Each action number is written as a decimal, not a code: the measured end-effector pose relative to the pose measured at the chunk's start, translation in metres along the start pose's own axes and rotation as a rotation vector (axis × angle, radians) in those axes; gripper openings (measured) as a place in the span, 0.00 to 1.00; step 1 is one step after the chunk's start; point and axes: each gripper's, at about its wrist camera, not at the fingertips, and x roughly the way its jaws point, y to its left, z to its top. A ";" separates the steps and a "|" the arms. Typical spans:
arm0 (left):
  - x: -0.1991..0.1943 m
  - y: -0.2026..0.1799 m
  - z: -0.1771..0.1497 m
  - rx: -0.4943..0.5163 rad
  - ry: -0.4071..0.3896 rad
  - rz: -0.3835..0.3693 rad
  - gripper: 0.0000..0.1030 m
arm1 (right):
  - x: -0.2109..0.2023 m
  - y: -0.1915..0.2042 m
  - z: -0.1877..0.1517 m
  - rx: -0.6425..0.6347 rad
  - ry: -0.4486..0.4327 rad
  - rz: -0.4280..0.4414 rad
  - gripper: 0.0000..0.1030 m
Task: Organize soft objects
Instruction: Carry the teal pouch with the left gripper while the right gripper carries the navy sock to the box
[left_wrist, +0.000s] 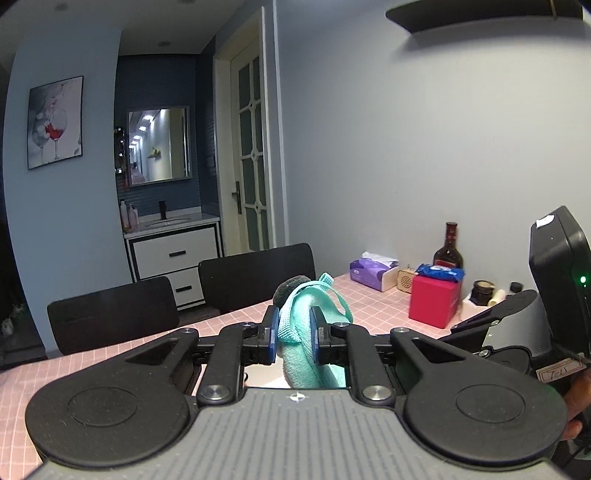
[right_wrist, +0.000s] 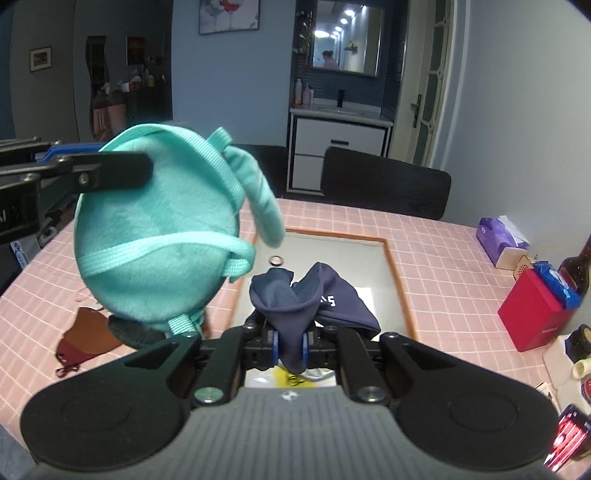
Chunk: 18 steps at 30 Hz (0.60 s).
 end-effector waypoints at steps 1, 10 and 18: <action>0.008 -0.004 0.002 0.007 0.008 0.004 0.18 | 0.006 -0.007 0.003 0.007 0.014 0.000 0.08; 0.082 -0.035 0.001 0.088 0.145 0.054 0.18 | 0.071 -0.056 0.019 0.039 0.156 -0.007 0.08; 0.155 -0.053 -0.021 0.179 0.245 0.176 0.18 | 0.147 -0.074 0.013 0.052 0.280 0.053 0.08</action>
